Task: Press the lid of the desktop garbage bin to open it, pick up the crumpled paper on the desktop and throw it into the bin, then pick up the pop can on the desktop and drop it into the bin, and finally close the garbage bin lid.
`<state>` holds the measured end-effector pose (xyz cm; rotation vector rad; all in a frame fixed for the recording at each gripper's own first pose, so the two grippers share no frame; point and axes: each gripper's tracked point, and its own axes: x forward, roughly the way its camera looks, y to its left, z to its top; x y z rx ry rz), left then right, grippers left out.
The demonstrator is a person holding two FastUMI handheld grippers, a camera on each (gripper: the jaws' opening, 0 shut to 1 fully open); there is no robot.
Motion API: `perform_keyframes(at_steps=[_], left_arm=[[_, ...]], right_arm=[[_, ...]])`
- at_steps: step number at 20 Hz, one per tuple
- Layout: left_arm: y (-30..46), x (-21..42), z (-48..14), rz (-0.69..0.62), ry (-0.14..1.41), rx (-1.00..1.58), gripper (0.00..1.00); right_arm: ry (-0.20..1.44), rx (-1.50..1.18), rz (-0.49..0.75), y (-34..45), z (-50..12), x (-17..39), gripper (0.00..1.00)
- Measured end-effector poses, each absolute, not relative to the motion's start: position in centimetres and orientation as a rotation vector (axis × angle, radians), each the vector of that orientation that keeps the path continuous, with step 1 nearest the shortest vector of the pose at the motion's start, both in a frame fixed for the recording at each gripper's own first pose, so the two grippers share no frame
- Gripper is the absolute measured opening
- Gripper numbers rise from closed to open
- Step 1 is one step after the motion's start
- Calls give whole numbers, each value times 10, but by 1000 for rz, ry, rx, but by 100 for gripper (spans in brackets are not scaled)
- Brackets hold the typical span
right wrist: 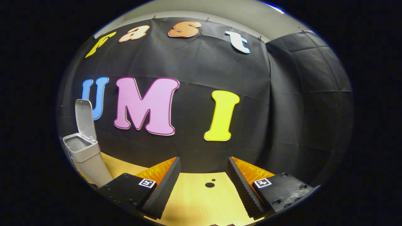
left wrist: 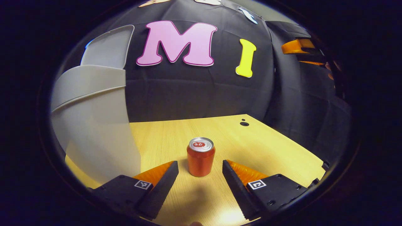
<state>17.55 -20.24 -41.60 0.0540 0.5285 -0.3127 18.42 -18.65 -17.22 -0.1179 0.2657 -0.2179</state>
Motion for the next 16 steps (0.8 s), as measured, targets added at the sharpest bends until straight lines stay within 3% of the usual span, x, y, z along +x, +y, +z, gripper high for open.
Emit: perform_keyframes(at_steps=[7, 16], left_arm=[[-218, 222, -456, -341, 527, 79, 95], [-225, 242, -470, -316, 553, 86, 94]], right_arm=[[342, -153, -290, -222, -208, 164, 96], [392, -169, -277, -227, -228, 146, 97]])
